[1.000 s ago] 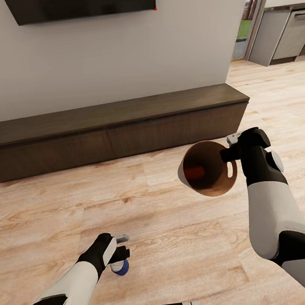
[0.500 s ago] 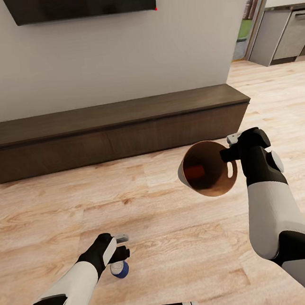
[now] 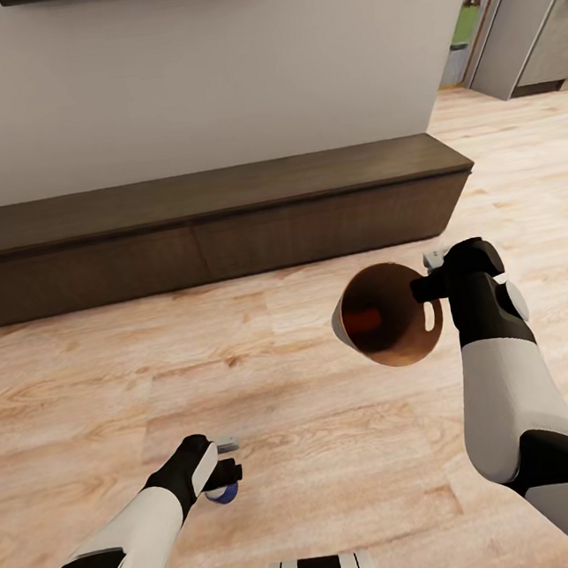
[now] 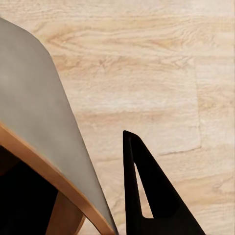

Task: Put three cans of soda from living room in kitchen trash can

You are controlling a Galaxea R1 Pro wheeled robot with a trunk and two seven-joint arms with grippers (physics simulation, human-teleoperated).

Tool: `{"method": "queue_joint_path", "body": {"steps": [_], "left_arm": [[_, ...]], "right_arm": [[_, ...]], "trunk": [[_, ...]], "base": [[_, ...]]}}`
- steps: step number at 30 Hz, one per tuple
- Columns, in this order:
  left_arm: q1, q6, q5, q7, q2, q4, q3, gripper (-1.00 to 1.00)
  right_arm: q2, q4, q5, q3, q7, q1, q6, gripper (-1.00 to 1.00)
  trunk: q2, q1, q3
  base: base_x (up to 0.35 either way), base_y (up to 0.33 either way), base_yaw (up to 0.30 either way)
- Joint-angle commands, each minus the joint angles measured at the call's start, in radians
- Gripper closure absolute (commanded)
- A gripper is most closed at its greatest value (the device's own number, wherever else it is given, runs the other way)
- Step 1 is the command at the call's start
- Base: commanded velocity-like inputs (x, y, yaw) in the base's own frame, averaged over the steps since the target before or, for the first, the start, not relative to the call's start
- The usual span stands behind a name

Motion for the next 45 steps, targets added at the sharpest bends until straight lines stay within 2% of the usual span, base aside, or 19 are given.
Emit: {"method": "queue_joint_path", "body": {"steps": [1,20,34,45], "left_arm": [[0.000,0.000,0.000,0.000,0.000,0.000,0.000,-1.00],[0.000,0.000,-0.001,0.001,0.001,-0.007,0.000,-1.00],[0.000,0.000,0.000,-0.002,0.001,-0.009,0.000,-1.00],[0.000,0.000,0.000,-0.002,0.001,-0.009,0.000,-1.00]], "right_arm": [[0.000,0.000,-0.015,0.000,0.003,0.000,0.004,1.00],[0.000,0.000,-0.014,0.001,0.002,0.001,0.004,1.00],[0.000,0.000,-0.014,0.000,0.001,0.004,0.004,1.00],[0.002,0.000,-0.015,0.002,0.001,0.004,0.004,1.00]], "trunk": [[0.000,0.000,-0.004],[0.000,0.000,-0.004],[-0.004,0.006,-0.058],[-0.004,0.006,-0.058]], "base": [[0.000,0.000,0.000],[0.073,0.021,0.000],[0.002,0.001,0.000],[0.000,0.000,0.000]]}}
